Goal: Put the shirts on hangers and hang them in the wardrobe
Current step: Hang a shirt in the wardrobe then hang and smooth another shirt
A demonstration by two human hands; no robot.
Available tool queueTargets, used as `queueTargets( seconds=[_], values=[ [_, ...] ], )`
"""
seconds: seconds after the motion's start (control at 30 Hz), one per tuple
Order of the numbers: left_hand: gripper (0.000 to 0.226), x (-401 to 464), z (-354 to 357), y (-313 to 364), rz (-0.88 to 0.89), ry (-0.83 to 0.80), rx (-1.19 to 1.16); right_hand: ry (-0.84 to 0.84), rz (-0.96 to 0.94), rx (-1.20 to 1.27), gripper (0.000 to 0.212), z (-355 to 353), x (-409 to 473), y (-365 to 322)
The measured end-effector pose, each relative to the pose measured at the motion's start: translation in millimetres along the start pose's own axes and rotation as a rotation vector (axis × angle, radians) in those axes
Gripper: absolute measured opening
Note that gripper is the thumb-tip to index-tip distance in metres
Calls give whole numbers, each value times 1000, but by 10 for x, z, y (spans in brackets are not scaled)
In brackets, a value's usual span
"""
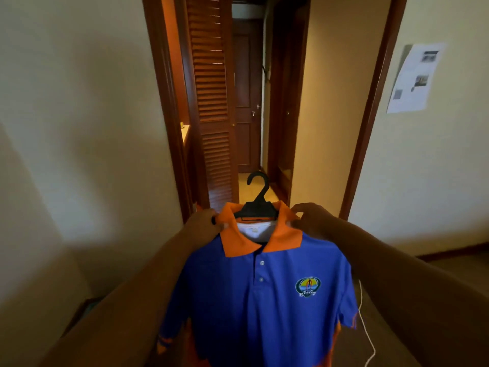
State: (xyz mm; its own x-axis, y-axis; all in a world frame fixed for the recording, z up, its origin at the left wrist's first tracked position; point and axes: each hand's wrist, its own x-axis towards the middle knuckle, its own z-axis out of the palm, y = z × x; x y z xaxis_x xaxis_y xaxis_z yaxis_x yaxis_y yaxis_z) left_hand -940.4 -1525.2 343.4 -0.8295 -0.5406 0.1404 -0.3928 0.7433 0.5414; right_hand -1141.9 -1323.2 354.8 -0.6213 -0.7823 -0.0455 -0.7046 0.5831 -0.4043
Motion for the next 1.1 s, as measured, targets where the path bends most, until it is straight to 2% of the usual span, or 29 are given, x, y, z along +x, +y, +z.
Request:
queueTargets(
  seconds=[0.23,0.43,0.73,0.93,1.1],
  values=[
    [14,1815,357,-156,11,16,-30,2,9,42,37,-195,1752,616],
    [12,3486,558,-88,-27,27,-24,-13,23,164,43,-646,3271,1131],
    [18,5674,1044,-149,-86,-4,-126,-15,14,145,24,-1090,5217,1891],
    [14,7370,1225,-375,-48,2,-117,13,42,59,33,-1361,6764,2239],
    [13,8691,1246,-488,-38,-9,-96,28,63,53,32,-1625,8091,2480]
  ],
)
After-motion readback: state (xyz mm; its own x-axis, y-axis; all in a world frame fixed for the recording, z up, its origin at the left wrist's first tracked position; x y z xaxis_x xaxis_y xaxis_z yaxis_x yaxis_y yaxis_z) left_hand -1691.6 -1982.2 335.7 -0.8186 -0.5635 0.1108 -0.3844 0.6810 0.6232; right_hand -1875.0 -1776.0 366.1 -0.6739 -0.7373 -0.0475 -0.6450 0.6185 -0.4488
